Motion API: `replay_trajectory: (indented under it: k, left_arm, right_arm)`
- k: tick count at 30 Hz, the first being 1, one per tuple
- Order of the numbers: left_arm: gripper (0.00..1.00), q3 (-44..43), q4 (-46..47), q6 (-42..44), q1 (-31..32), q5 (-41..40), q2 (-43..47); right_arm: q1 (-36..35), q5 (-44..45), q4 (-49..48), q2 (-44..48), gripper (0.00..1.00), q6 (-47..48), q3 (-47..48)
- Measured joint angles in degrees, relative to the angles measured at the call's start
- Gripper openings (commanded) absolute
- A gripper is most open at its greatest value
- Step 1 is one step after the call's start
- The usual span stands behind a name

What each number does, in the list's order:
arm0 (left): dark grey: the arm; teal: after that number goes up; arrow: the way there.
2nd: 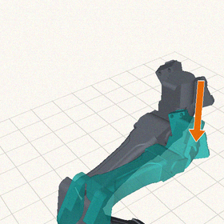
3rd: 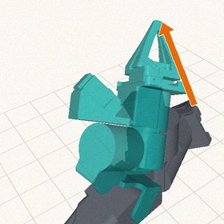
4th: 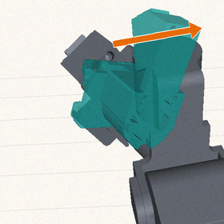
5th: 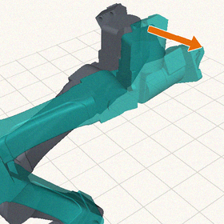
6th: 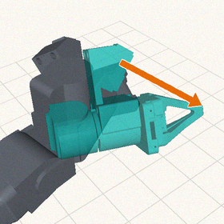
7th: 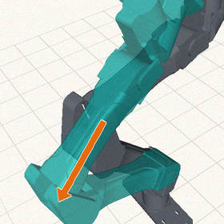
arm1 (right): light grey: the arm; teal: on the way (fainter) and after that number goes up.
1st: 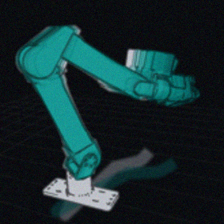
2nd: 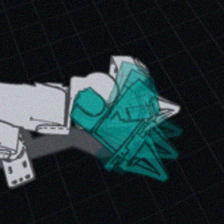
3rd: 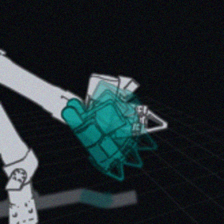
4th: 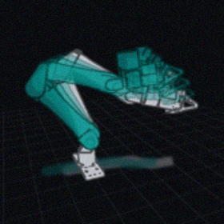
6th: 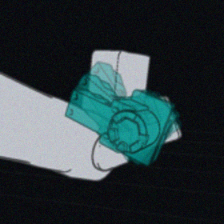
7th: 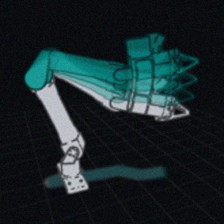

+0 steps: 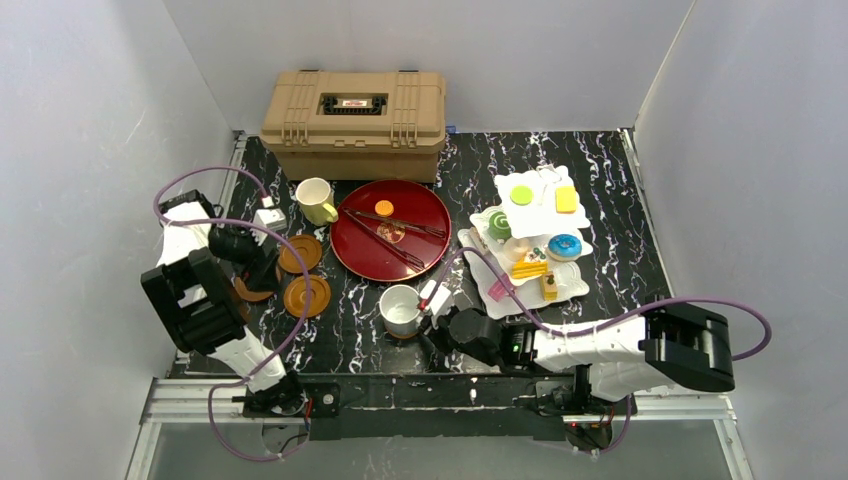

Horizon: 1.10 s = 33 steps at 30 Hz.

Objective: Serve the afternoon tea
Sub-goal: Place the cup on the coaster.

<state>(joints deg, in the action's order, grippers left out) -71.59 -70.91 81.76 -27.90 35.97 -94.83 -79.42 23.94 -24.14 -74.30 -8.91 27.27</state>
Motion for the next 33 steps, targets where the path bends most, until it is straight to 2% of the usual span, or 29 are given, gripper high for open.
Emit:
replay_trajectory:
  k: [8, 12, 13, 14, 18, 19, 25, 30, 33]
  left_arm:
    - [0.86, 0.24, -1.60, 6.64, 0.00, -2.91, 0.13]
    - [0.86, 3.28, -1.51, 10.51, 0.00, -5.68, 1.40]
    - [0.86, 4.37, -1.31, 11.47, 0.00, -6.19, 1.92]
    - [0.86, 5.33, -1.05, 12.20, 0.00, -6.54, 2.47]
    - [0.85, 10.36, 1.07, 15.28, 0.09, -7.39, 6.29]
    - [0.85, 11.52, 1.75, 15.89, 0.26, -7.48, 7.39]
    - [0.83, 17.09, 6.12, 17.64, 3.10, -7.45, 10.95]
    - [0.71, 19.52, 10.38, 18.34, 6.40, -7.04, 10.86]
    - [0.69, 19.61, 12.24, 20.48, 7.23, -7.08, 9.94]
  right_arm:
    - [0.55, -0.13, -1.75, -1.64, 0.01, 0.57, 0.55]
    - [0.55, -0.13, -0.33, -0.52, 0.01, 0.55, 0.50]
    - [0.55, -0.15, 0.04, -0.28, 0.08, 0.52, 0.46]
    - [0.55, -0.17, 0.37, -0.13, 0.23, 0.48, 0.44]
    - [0.59, -0.20, 0.11, -0.04, 0.93, 0.02, 0.37]
    - [0.61, -0.20, 0.00, 0.31, 0.98, -0.52, 0.37]
    - [0.61, 1.36, 1.70, 6.86, 0.98, -0.66, 1.31]
    - [0.94, 1.84, 4.70, 11.85, 0.98, -0.79, 7.32]
    - [1.09, 1.81, 5.01, 12.44, 0.98, -0.79, 11.39]
